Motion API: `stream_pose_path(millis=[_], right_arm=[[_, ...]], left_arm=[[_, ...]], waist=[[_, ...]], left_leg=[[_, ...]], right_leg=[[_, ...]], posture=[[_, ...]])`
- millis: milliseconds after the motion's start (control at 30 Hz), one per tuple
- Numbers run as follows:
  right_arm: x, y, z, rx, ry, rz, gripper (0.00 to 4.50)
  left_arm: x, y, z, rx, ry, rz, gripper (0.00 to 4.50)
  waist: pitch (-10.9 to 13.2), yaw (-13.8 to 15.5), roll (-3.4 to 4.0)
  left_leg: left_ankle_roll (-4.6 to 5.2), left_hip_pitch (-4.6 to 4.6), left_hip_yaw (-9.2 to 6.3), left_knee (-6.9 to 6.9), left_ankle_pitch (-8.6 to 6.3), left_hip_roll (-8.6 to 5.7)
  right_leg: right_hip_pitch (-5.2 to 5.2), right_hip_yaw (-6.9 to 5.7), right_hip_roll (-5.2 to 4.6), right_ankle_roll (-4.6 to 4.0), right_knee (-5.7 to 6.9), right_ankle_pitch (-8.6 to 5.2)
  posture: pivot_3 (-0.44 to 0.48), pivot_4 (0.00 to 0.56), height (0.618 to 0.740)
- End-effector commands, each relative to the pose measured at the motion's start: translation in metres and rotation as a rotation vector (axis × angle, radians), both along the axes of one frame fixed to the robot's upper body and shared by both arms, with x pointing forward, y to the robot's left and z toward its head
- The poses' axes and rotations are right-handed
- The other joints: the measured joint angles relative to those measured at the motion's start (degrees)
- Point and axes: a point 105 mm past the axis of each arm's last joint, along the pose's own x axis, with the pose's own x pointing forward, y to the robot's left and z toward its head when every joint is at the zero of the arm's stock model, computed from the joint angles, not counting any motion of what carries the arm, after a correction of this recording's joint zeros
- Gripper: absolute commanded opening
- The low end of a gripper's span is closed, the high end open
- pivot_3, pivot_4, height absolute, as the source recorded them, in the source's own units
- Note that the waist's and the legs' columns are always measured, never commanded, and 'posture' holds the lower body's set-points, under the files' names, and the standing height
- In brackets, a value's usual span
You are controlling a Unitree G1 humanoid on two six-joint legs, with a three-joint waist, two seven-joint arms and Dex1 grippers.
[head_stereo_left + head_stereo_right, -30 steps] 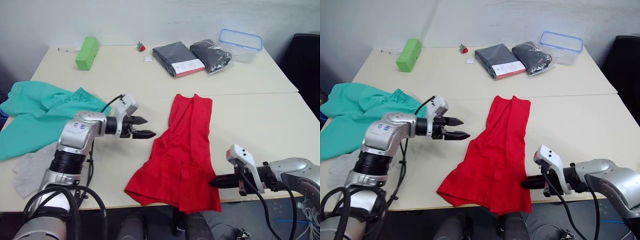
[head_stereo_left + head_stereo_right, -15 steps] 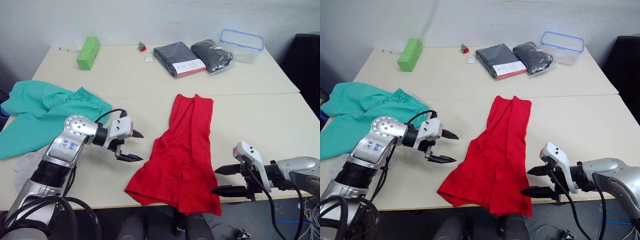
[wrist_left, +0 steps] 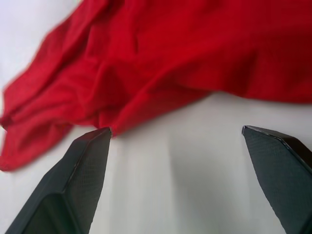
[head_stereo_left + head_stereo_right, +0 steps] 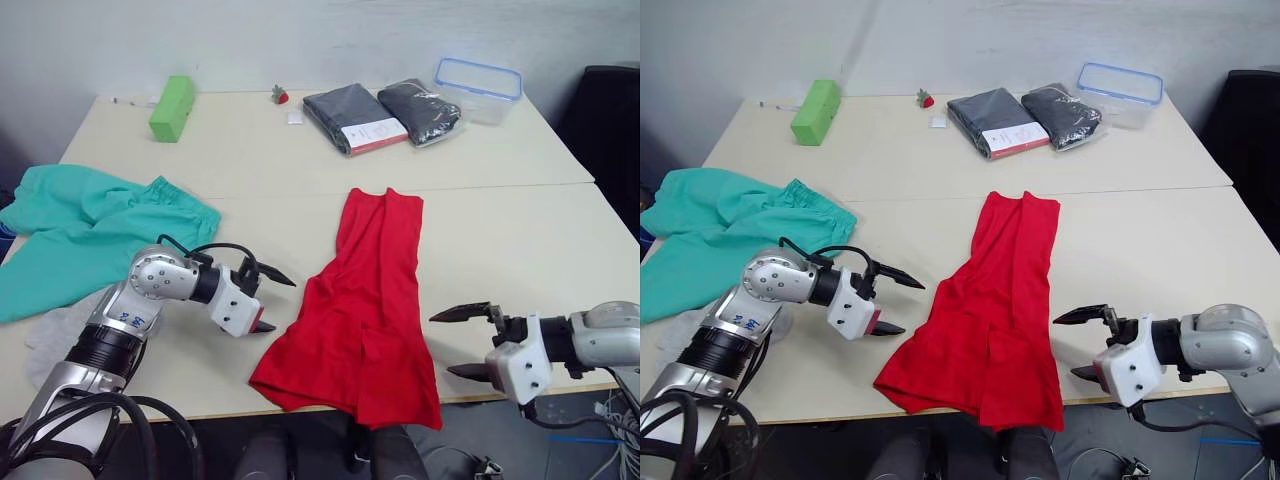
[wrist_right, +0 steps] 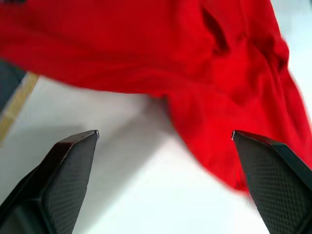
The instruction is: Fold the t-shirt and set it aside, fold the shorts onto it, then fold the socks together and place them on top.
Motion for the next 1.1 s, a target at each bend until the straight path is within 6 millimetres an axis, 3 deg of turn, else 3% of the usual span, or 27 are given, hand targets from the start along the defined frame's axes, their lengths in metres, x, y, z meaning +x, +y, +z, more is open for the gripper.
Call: stream_pose_path(millis=[33,433,533,633,933,967,1000,1100], right_arm=[[-0.006,0.004,-0.011,-0.017,-0.087,0.134,4.47],[-0.012,0.023,-0.016,0.030,-0.136,0.246,4.47],[-0.013,0.027,-0.017,0.033,-0.136,0.253,4.50],[-0.012,0.030,-0.016,0.043,-0.138,0.251,3.87],[-0.006,0.032,-0.016,0.090,-0.112,0.177,0.66],[-0.005,0.032,-0.016,0.104,-0.105,0.159,0.19],[-0.004,0.032,-0.015,0.127,-0.093,0.135,0.01],[-0.003,0.034,-0.011,0.187,-0.060,0.081,0.01]], left_arm=[[-0.007,-0.006,-0.004,-0.007,-0.066,-0.085,4.50],[-0.025,-0.001,-0.029,0.069,-0.083,-0.203,4.50],[-0.027,-0.002,-0.033,0.071,-0.064,-0.210,3.87],[-0.026,-0.003,-0.034,0.069,-0.055,-0.210,2.94],[-0.024,-0.005,-0.034,0.028,-0.002,-0.172,0.00],[-0.024,-0.006,-0.032,0.011,0.014,-0.159,0.00],[-0.024,-0.008,-0.031,-0.008,0.029,-0.147,0.00],[-0.025,-0.010,-0.028,-0.040,0.061,-0.120,0.00]], waist=[[0.00,0.05,0.00],[-0.03,-0.26,0.04],[-0.06,-0.36,0.08],[-0.06,-0.40,0.10],[-0.05,0.02,0.12],[-0.05,0.02,0.12],[-0.05,0.02,0.12],[-0.05,-0.04,0.13]], left_leg=[[0.00,0.00,0.00,0.00,0.00,0.00],[-0.05,0.88,0.25,-0.22,-0.12,0.23],[-0.05,0.97,0.21,-0.22,-0.18,0.29],[-0.05,0.97,0.20,-0.21,-0.19,0.29],[0.07,0.91,0.21,-0.12,-0.24,0.23],[0.07,0.90,0.21,-0.12,-0.24,0.23],[0.08,0.89,0.20,-0.11,-0.24,0.23],[0.08,0.87,0.20,-0.11,-0.24,0.25]], right_leg=[[0.00,0.00,-0.01,0.00,0.01,0.00],[0.62,0.28,-0.03,-0.10,-0.04,-0.06],[0.74,0.30,-0.03,-0.14,-0.07,-0.08],[0.75,0.34,-0.04,-0.15,-0.04,-0.09],[0.73,0.33,-0.04,-0.15,-0.04,-0.09],[0.73,0.33,-0.04,-0.15,-0.04,-0.09],[0.73,0.33,-0.06,-0.15,-0.03,-0.09],[0.72,0.34,-0.09,-0.15,0.00,-0.09]], posture=[[0.000,0.150,0.740],[0.000,0.150,0.740],[0.000,0.150,0.740],[0.000,0.150,0.740],[0.000,0.150,0.740],[0.000,0.150,0.740],[0.000,0.150,0.740],[0.000,0.150,0.740]])
